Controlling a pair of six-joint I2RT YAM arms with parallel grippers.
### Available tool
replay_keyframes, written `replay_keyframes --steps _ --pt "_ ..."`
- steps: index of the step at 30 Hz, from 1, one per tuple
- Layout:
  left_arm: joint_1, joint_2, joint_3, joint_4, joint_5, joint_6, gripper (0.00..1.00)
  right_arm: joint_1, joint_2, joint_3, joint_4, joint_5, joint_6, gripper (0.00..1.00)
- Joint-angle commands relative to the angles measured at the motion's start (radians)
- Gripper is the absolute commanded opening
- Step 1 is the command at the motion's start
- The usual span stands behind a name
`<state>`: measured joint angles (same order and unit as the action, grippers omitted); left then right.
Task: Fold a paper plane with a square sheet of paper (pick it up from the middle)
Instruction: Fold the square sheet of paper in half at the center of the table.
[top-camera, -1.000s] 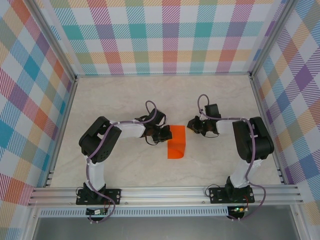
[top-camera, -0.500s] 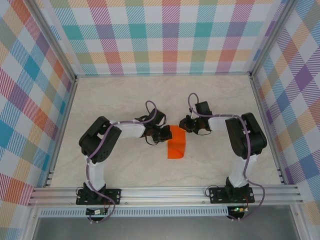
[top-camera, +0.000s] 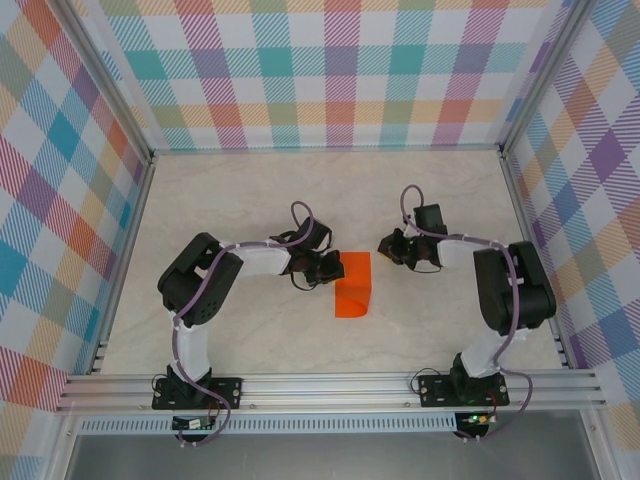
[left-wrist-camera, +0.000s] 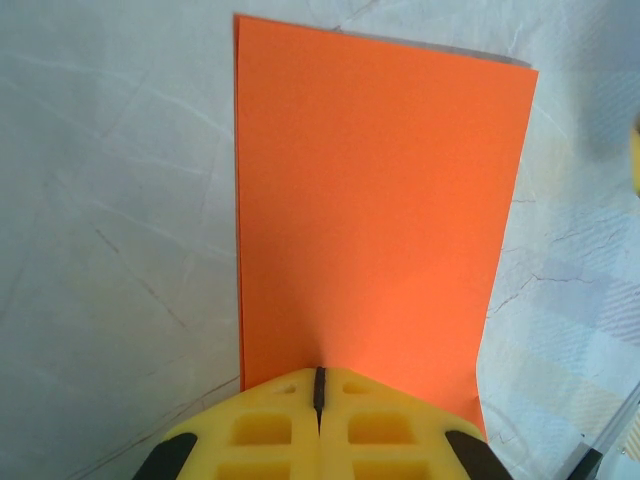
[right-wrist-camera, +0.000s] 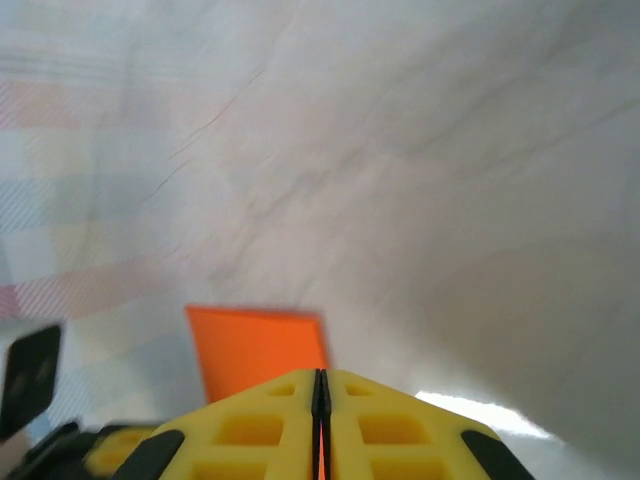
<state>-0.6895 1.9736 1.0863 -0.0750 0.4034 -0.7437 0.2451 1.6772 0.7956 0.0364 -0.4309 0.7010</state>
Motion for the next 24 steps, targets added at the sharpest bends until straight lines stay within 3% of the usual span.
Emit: replay_keyframes --steps 1,6,24 --pt "-0.01 0.186 -0.118 -0.302 -0.215 0.007 0.0 0.052 -0.088 -0.078 -0.011 -0.101 0.028 0.12" --pt "-0.01 0.197 -0.112 -0.296 -0.22 0.01 0.0 0.115 -0.089 -0.137 -0.014 -0.212 0.061 0.12" --pt "-0.01 0.196 -0.111 -0.293 -0.234 0.0 0.0 0.138 -0.042 -0.236 -0.091 -0.231 0.012 0.13"
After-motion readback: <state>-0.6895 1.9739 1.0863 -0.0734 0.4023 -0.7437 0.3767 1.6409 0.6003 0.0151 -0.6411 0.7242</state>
